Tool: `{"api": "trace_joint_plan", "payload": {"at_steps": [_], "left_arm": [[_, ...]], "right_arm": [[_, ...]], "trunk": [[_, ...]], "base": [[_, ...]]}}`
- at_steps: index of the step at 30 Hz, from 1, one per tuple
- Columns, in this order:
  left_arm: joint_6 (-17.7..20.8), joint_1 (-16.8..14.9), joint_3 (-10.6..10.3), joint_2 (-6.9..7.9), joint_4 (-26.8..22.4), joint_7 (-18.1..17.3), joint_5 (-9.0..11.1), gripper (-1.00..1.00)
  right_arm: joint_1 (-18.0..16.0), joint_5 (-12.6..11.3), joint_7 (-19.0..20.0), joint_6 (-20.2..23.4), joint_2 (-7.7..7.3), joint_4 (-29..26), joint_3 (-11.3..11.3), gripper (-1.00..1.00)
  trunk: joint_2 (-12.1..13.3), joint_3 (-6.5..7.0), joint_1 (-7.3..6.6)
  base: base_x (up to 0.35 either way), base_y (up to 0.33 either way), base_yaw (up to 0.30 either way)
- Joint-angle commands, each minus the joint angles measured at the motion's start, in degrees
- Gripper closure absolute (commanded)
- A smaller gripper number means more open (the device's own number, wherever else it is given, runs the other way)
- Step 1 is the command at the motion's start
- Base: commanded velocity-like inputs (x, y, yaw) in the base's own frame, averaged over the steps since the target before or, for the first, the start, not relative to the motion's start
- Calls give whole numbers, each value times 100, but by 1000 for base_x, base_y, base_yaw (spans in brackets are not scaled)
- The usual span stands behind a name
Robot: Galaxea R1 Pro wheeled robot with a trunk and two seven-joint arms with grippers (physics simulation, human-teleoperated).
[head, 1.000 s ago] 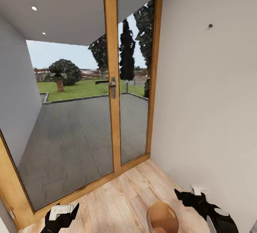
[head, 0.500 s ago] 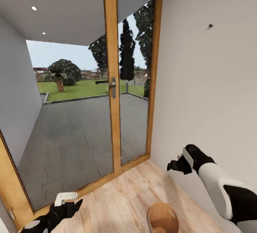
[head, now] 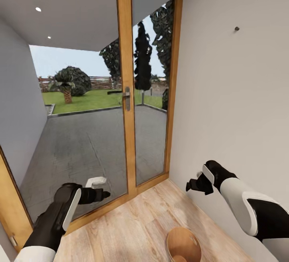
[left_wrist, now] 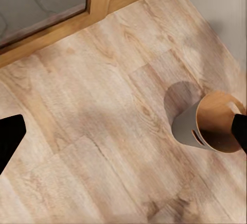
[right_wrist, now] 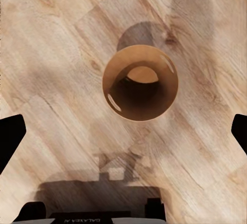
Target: Put the three can of soda from the living room inside the tash can in the kitchen.
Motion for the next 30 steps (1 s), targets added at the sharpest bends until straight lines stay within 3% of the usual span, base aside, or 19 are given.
{"api": "trace_joint_plan", "payload": {"at_steps": [1,10,16,18,22,30], "left_arm": [[0,-21,-12,-17,21,4,-8,-100],[0,-107,-390,-113,741,101,-24,-100],[0,-107,-431,-106,976,107,-28,-100],[0,-102,-440,-104,1383,138,-12,-100],[0,-104,-430,-106,1649,109,35,-100],[0,-101,-414,-104,1799,78,78,-100]], "right_arm": [[-1,1,0,0,4,6,-4,-100],[55,-24,-2,-21,-22,42,-38,-100],[231,-35,7,-86,-6,17,-42,-100],[283,-23,17,-202,-34,46,-45,-100],[335,-13,21,-254,-63,46,-48,-100],[384,-1,21,-271,-92,-36,-26,-100]], "trunk": [[0,0,0],[-361,-162,198],[-602,-269,329],[-682,-305,373],[-842,-377,461],[-1163,-521,637]], "base": [[0,0,0],[0,0,0],[0,0,0],[0,0,0],[0,0,0],[0,0,0]]}}
